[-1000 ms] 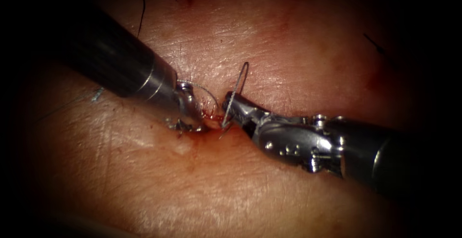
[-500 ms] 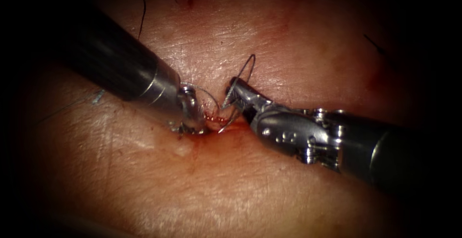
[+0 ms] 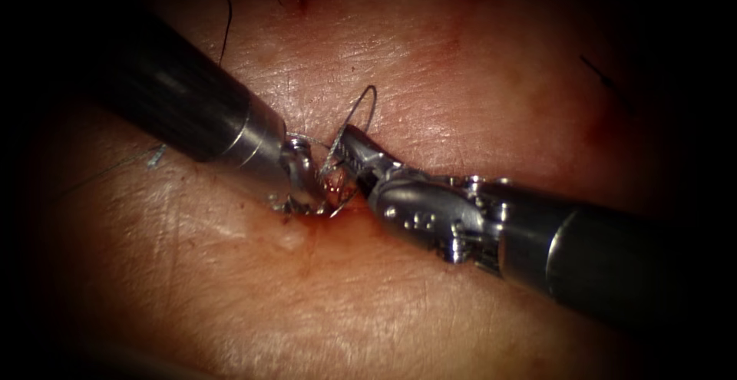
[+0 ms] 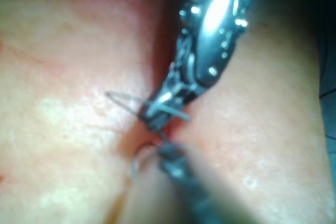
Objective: Wound Closure
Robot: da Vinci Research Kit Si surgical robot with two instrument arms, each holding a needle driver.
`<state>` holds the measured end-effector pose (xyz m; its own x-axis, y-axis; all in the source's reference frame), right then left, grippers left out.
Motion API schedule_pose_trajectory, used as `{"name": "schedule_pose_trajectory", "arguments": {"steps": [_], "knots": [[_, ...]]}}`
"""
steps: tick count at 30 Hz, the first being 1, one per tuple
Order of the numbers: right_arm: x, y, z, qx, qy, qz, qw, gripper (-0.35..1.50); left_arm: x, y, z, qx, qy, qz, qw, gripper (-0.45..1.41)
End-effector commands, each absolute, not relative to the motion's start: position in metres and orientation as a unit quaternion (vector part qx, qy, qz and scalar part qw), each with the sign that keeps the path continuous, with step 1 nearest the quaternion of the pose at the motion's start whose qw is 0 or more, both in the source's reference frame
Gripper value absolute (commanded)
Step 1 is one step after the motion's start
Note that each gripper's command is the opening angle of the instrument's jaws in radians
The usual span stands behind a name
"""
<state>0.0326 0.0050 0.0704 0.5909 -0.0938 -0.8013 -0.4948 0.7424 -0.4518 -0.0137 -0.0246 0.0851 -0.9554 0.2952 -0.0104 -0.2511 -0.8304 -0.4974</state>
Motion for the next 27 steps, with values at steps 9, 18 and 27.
{"name": "schedule_pose_trajectory", "arguments": {"steps": [9, 18, 27], "knots": [[0.0343, 0.0038, 0.0719, -0.372, 0.421, 0.072, 0.824, -0.35, -0.0129, -0.0256, 0.0855, -0.042, -0.256, 0.955, 0.147, 0.09], [0.0337, 0.0012, 0.0674, -0.42, 0.481, -0.057, 0.767, -0.35, -0.0121, -0.0256, 0.0856, -0.041, -0.256, 0.954, 0.15, 0.14], [0.0359, -0.0025, 0.0644, -0.472, 0.45, -0.293, 0.699, -0.35, -0.0119, -0.0253, 0.0857, -0.041, -0.257, 0.954, 0.149, 0.15]]}}
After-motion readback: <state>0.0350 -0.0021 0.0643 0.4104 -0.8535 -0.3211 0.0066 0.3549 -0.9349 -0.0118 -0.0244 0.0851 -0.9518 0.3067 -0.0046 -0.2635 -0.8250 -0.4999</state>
